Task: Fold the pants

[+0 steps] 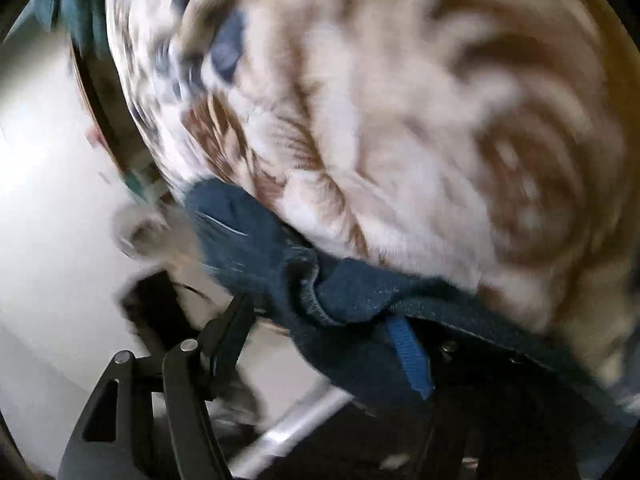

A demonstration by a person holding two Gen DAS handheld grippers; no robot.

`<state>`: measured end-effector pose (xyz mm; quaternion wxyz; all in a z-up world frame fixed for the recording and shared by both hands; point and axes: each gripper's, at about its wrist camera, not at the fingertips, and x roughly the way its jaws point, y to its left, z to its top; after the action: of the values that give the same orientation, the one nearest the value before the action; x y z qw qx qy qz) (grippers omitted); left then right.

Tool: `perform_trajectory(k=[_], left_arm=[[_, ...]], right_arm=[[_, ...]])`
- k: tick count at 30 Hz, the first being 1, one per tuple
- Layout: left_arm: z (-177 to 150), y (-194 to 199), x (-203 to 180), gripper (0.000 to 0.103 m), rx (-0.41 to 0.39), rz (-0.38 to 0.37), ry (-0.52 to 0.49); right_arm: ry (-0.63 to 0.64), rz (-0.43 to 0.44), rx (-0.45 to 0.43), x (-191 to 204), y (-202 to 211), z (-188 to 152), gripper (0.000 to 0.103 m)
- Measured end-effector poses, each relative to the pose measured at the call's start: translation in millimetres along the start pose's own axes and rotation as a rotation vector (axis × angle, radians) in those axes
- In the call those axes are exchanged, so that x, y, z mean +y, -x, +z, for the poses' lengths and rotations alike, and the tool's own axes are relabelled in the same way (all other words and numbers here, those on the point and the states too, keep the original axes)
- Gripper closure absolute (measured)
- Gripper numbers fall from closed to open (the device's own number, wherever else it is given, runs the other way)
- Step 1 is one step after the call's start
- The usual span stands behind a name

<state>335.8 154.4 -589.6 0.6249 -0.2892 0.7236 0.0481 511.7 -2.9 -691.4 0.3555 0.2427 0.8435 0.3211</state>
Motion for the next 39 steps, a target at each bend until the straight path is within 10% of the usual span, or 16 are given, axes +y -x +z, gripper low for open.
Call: perform_trajectory(k=[7,9,11,17,26,34,35,39], left_arm=[[1,-2,-13,0.087,-0.017,0.044,-0.069],[1,-3,-14,0.087,-0.016,0.046,-0.067],[2,-5,-14,0.087,-0.011,0.027,-0.057],[7,-12,-11,0.087,0.010,-0.008,-0.046],[7,-5,-3,0.087,0.025,-0.026,-0.029],[12,41,5,0.077,-0.079,0.000,-0.037],[13,44,5,0.076,-0.099,0.008,-0.043],[26,37,9,0.068,-0.133,0.058,-0.036]], right_arm=[[0.160,-0.213,0.164,30,-59,25,0.030],[0.141,-0.264,0.122,29,-59,25,0.048],[0.071,-0.160,0.023,22,-32,20,0.073],[-0.154,0.269,-0.163,-20,24,-2,0.085],[-0.303,0.381,-0.298,-62,34,-14,0.086],[-0.108,-0.079,-0.618,-28,124,-90,0.073],[-0.078,-0.088,-0.615,-23,127,-96,0.058],[0.020,-0.134,-0.558,0,109,-115,0.057]])
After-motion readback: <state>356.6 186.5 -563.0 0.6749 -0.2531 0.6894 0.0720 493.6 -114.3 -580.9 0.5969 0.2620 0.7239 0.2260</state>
